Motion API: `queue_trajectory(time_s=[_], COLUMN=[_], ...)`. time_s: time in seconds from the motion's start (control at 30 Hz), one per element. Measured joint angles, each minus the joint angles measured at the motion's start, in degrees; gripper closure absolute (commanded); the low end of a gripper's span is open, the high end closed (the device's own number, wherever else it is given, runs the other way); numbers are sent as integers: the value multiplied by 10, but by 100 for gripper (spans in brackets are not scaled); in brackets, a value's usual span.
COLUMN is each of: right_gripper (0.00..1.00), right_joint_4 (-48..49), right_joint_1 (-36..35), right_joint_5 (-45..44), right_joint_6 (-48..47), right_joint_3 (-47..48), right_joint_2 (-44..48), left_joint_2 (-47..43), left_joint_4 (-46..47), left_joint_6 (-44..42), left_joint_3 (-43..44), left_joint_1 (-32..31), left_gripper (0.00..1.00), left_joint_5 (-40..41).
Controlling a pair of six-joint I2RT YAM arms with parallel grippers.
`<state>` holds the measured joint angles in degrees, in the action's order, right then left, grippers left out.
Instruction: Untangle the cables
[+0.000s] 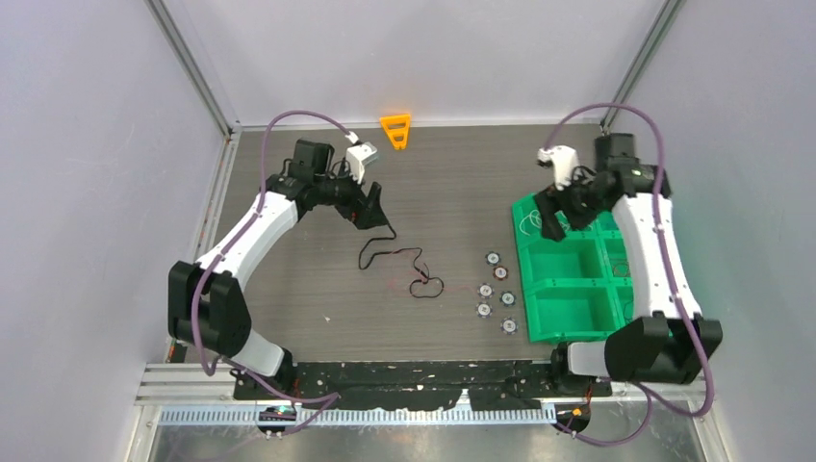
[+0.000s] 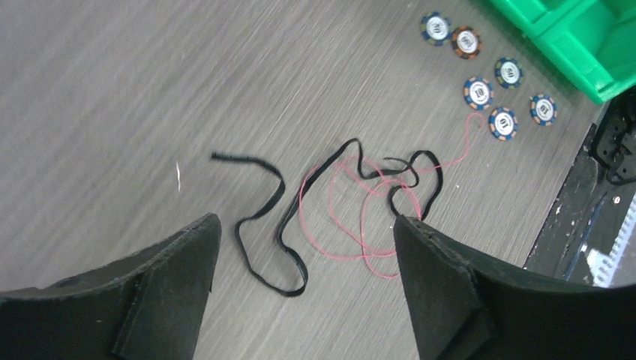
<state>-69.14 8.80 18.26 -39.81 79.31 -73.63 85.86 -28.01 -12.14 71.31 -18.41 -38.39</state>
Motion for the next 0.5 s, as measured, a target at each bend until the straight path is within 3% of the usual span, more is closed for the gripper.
queue_trajectory(time_s=[0.27, 0.5], right_gripper=[31, 32], right_joint_4=[111, 211], right_joint_1=[-184, -337], right_joint_5=[65, 113], right_joint_6=[138, 207], right_joint_3=[8, 14], right_joint_2=[-173, -295], left_joint_2=[66, 59], left_joint_4=[-43, -53], left_joint_6=[58, 46], left_joint_3=[-15, -77], left_joint_1=[71, 46], left_gripper=[34, 32], left_joint_5=[-15, -52])
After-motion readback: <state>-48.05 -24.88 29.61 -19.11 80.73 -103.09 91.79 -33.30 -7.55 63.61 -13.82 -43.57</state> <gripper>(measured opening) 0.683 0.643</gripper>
